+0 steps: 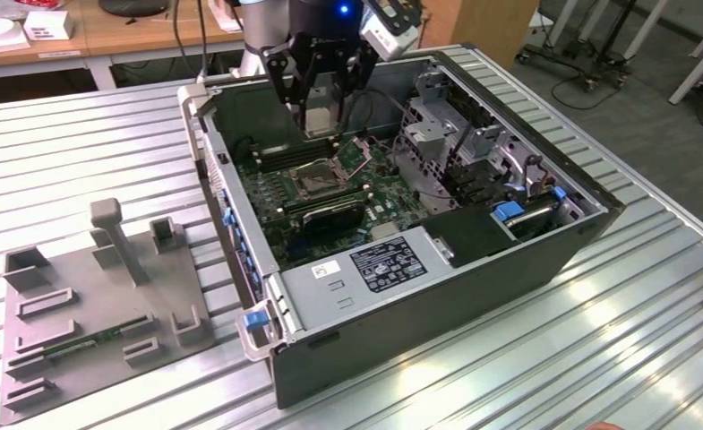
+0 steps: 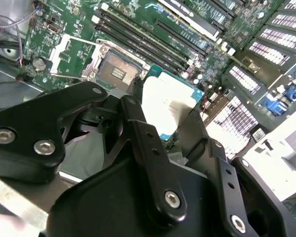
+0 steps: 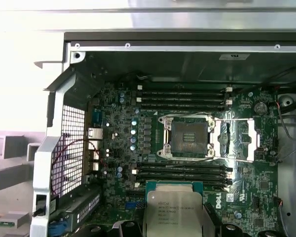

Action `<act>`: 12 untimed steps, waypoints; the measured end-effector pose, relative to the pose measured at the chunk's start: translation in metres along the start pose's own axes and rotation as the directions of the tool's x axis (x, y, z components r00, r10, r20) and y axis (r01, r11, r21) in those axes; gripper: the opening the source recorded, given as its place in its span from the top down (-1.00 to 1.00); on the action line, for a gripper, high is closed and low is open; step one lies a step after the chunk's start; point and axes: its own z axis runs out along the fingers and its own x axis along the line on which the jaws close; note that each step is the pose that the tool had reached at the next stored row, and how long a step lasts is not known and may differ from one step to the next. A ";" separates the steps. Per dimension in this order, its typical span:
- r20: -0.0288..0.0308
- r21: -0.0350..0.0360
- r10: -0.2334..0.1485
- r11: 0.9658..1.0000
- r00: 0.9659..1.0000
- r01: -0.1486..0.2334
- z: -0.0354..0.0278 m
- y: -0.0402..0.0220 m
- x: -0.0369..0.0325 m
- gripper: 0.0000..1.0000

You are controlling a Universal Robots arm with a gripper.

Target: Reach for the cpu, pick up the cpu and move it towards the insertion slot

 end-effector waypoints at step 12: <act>0.000 0.000 0.000 1.000 1.000 0.000 0.0024 0.0221 -0.0005 -0.06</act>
